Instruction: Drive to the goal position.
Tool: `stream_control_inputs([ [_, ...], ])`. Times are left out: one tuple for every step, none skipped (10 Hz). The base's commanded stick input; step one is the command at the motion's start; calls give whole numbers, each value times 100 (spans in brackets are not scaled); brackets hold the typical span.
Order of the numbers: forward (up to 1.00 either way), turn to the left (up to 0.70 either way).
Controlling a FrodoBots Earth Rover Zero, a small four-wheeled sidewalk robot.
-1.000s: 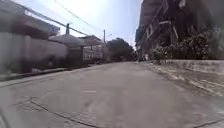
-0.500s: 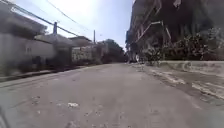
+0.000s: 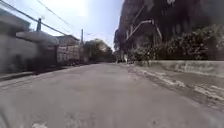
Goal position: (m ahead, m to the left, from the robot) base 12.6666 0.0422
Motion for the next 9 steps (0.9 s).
stream_control_inputs([
  [100, 9],
  [100, 9],
  [100, 9],
  [100, 9],
  [100, 9],
  [100, 9],
  [100, 9],
  [100, 9],
  [100, 9],
])
